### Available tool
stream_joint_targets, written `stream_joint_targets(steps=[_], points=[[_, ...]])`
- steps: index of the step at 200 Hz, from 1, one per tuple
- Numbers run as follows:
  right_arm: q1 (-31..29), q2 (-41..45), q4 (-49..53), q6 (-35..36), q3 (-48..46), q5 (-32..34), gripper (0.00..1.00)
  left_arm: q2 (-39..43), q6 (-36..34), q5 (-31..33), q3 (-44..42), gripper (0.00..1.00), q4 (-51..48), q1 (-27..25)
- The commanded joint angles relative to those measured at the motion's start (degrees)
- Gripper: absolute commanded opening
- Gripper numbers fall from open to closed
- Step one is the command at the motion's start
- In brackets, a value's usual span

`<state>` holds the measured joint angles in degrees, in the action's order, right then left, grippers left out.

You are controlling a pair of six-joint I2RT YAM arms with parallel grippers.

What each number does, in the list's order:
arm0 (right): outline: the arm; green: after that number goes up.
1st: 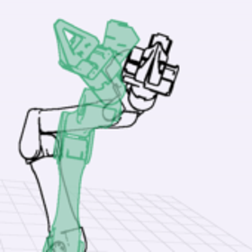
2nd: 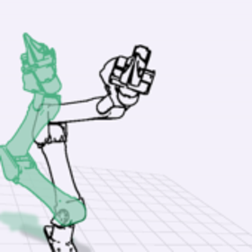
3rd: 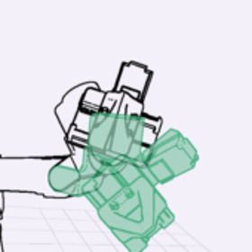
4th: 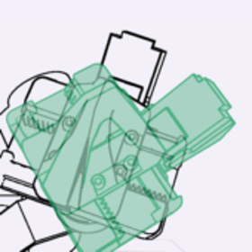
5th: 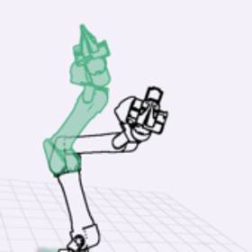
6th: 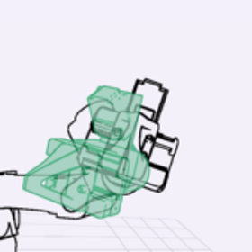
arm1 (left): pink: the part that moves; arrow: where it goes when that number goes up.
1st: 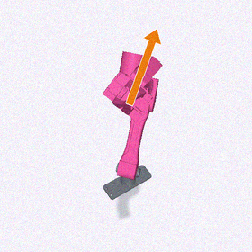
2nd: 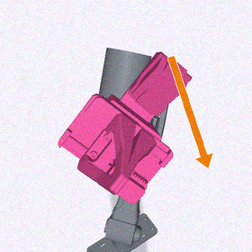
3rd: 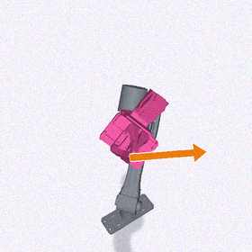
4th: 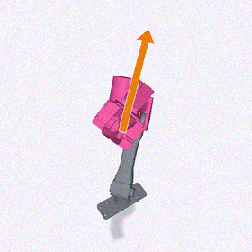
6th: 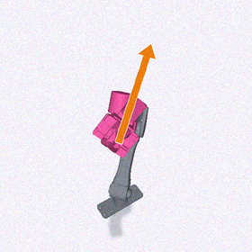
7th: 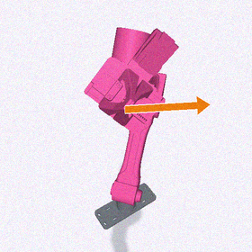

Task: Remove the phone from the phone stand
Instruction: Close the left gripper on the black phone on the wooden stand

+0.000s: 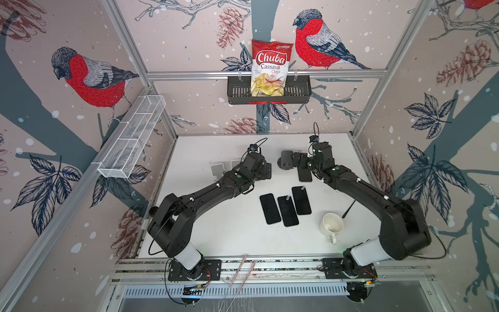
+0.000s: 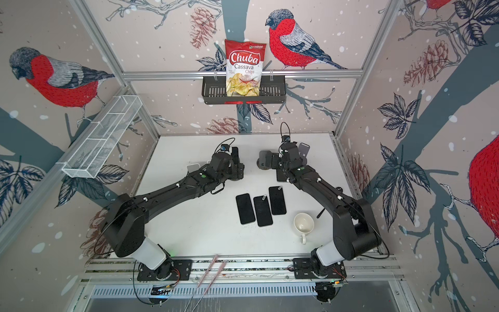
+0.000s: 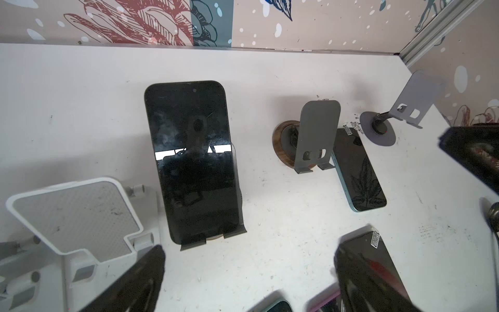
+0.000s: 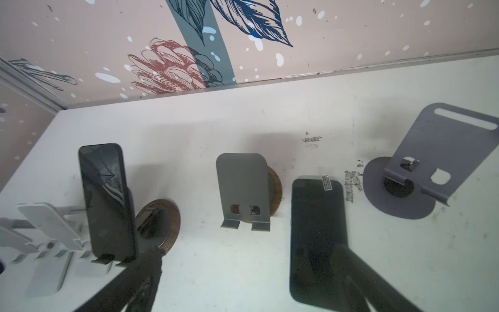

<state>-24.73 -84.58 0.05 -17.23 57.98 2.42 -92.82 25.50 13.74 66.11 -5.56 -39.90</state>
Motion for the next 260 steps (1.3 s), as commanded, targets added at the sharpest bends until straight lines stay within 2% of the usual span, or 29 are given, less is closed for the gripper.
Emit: stream_joint_targets(steps=[1, 33, 63, 120, 189, 260], points=[[-0.13, 3.23, -3.30, -1.84, -2.55, -1.95, 0.99, -2.00, -0.11, 1.28, 2.73, 0.97, -3.83, 0.14], [0.00, 7.69, -3.53, -1.66, -6.09, -1.90, 0.99, -6.90, 2.63, 5.79, 9.15, 0.96, -10.76, 0.26], [0.20, 10.96, -3.05, -1.46, -8.10, -1.54, 0.99, -10.80, 2.36, 6.84, 14.11, 0.96, -15.22, 0.41], [0.47, 12.51, -3.37, -0.89, -9.45, -1.91, 0.99, -13.70, 1.91, 5.36, 17.68, 0.95, -16.37, 2.33], [0.57, 11.01, -3.66, -0.85, -9.43, -1.87, 0.99, -14.84, 1.57, 0.70, 17.60, 0.92, -13.84, 5.66], [0.60, 9.52, -3.85, -0.81, -8.68, -2.45, 0.99, -17.90, 0.97, 0.54, 19.94, 0.89, -14.41, 6.32]])
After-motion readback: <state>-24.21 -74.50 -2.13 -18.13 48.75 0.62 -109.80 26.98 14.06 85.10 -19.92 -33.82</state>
